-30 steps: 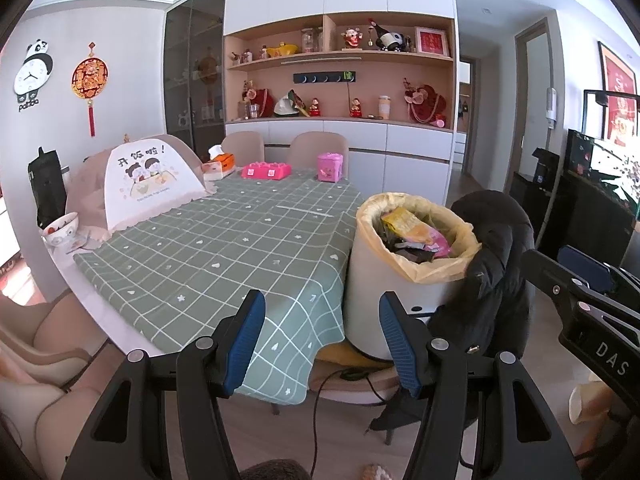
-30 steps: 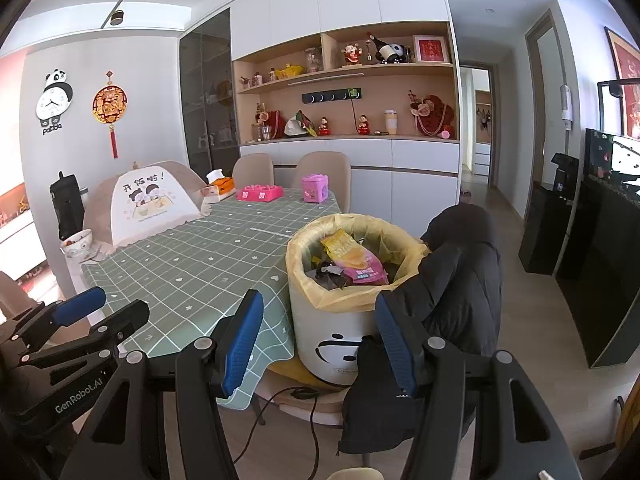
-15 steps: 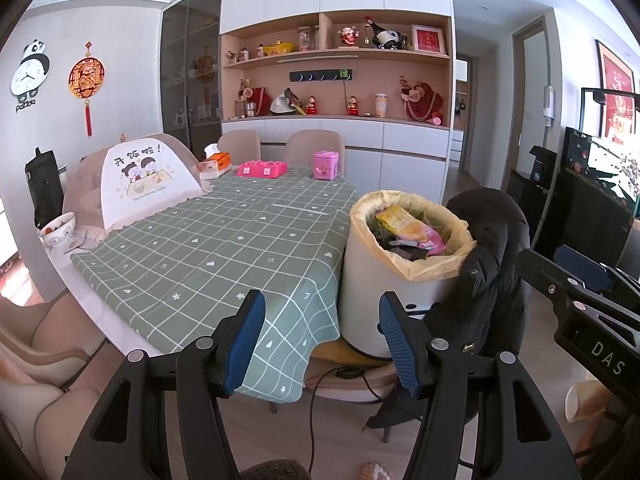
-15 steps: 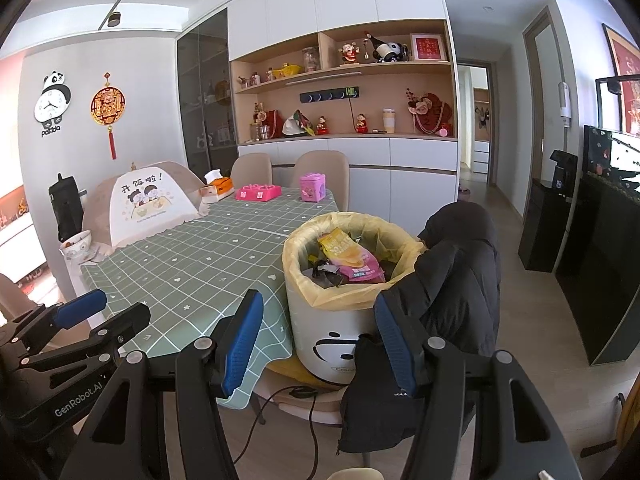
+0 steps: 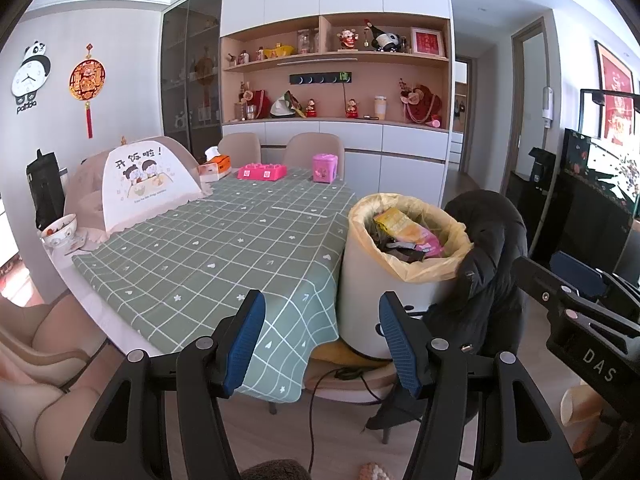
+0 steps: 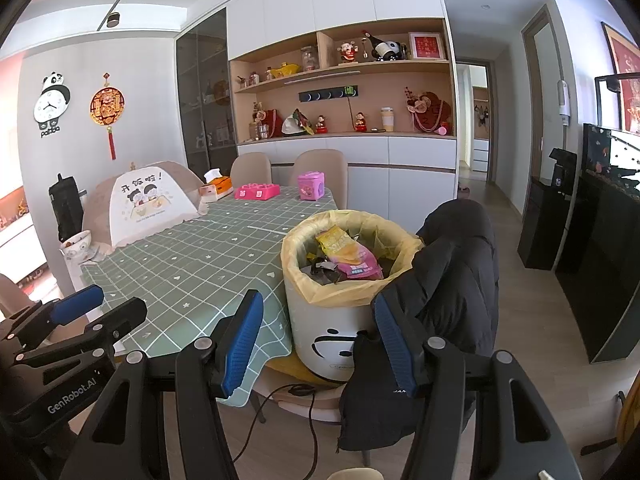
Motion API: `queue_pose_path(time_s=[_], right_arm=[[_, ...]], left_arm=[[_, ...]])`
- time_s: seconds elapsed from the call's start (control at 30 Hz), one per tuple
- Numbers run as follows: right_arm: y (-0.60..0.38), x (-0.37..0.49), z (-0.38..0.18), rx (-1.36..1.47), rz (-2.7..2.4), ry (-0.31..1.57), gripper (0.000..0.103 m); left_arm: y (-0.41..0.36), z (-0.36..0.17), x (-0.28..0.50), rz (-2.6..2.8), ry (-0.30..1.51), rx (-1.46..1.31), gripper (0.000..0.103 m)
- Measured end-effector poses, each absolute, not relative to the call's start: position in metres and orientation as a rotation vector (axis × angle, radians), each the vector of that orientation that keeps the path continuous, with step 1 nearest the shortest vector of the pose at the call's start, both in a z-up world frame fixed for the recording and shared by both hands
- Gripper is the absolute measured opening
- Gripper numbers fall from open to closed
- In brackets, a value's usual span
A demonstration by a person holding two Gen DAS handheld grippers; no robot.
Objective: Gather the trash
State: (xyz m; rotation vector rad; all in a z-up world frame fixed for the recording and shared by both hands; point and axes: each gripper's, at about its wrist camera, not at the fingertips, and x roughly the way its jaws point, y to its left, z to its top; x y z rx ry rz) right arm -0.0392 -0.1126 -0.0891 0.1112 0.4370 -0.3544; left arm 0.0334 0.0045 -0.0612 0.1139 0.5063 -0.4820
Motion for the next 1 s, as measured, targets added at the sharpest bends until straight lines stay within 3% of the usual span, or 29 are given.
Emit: queue_pose_path(time_s=[1.0], right_arm=[[-0.112,-0.047,-0.088,0.126,-0.367,0.445,0.056]], left_arm=[[0.002,-0.053,0.037,-0.488,0.490,0.116,0.060]])
